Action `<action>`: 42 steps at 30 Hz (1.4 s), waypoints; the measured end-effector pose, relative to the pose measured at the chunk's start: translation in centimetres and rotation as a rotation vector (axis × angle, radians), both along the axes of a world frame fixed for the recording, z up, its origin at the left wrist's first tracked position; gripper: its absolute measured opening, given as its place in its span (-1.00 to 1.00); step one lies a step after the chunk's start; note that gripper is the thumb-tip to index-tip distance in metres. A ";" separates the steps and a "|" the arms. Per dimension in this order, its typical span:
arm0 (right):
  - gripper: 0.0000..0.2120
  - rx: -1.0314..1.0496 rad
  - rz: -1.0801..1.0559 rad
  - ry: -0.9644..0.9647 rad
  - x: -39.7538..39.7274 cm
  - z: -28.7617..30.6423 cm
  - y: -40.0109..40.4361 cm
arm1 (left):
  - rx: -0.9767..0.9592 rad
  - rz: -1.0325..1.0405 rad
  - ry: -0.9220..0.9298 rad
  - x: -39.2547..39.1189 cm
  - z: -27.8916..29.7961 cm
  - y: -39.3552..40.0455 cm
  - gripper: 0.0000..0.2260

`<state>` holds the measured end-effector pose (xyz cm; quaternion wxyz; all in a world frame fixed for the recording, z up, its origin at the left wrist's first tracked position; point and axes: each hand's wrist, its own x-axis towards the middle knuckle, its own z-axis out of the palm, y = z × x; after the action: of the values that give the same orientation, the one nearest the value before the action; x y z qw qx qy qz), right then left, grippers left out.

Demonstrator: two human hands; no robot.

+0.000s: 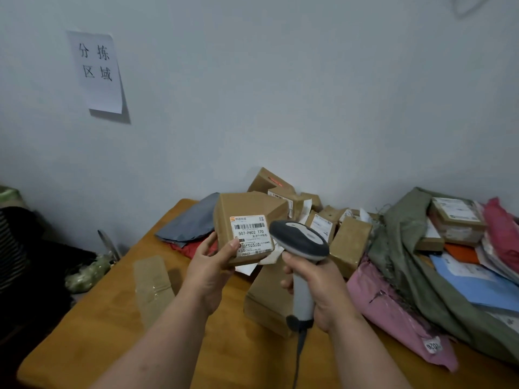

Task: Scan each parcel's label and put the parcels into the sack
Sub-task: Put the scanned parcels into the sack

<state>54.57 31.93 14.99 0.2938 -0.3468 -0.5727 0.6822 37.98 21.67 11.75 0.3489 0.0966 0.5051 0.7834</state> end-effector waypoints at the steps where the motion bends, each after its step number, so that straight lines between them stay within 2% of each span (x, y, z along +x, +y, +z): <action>1: -0.73 0.022 0.025 -0.008 0.0 0.2 -0.2 | 0.014 0.009 0.002 -0.2 0.1 -0.1 -0.20; 7: -0.75 0.093 0.113 -0.042 0.1 0.4 -1.0 | 0.093 0.020 0.008 -1.2 0.3 -0.2 -0.19; 11: -0.61 0.116 0.118 -0.051 0.3 0.3 -1.3 | 0.118 0.004 -0.002 -1.6 0.2 0.1 -0.24; 14: -0.62 0.121 0.117 -0.062 0.7 0.2 -1.3 | 0.131 0.008 -0.009 -1.7 0.0 0.4 -0.27; 22: -0.61 0.120 0.098 -0.077 1.1 -0.1 -1.2 | 0.101 -0.012 0.011 -1.7 0.2 1.0 -0.26; 29: -0.51 0.115 0.112 -0.095 1.4 -0.1 -1.2 | 0.043 0.000 -0.017 -2.2 0.6 1.9 -0.26; 42: -0.55 0.118 0.095 -0.113 1.0 -0.7 -0.4 | 0.055 -0.041 -0.018 -2.6 0.1 2.9 -0.19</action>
<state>55.61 31.55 14.33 0.2481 -0.3394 -0.6434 0.6398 35.34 24.52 11.83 0.3666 0.1096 0.4781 0.7906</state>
